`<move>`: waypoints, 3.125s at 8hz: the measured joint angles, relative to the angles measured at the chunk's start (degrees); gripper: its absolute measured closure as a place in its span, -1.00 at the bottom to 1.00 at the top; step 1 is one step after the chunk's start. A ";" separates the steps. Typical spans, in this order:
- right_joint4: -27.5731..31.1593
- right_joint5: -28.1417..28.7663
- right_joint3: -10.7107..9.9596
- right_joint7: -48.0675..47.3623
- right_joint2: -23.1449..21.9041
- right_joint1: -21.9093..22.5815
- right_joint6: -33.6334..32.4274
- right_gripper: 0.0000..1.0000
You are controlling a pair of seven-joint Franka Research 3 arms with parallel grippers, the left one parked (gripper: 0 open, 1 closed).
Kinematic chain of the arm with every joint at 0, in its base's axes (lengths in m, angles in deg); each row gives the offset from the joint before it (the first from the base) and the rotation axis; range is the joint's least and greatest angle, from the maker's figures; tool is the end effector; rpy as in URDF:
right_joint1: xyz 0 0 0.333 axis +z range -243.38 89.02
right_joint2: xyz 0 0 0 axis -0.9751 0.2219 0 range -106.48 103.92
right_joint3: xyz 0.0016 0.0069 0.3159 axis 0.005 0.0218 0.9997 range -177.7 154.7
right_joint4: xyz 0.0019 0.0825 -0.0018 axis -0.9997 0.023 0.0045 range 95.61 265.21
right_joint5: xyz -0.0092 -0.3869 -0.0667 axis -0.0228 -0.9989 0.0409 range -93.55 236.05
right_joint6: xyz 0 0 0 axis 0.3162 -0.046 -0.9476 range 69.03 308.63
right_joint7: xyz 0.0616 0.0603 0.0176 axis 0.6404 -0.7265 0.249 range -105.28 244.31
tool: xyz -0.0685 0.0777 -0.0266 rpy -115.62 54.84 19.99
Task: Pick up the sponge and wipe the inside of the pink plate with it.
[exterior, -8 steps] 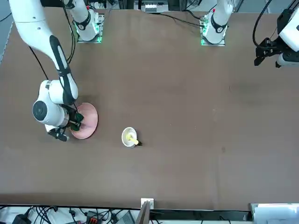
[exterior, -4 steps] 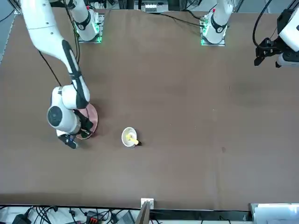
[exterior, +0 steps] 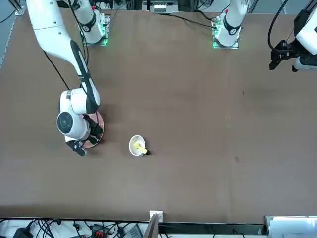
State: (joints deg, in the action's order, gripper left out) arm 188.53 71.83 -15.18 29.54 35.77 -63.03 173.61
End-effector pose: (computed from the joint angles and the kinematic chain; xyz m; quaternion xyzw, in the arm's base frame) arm 0.6429 0.1223 0.1968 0.9657 -0.2523 -0.0470 0.0398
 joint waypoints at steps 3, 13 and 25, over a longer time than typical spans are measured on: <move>3.50 0.02 0.04 -0.54 -2.28 1.27 -1.13 0.81; 13.00 0.35 -6.02 7.75 -7.67 1.34 -2.91 0.81; 0.66 7.97 -7.84 16.24 -0.18 0.75 -1.33 0.81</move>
State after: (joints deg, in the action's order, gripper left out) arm 189.18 79.79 -23.02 45.78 35.58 -62.28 172.28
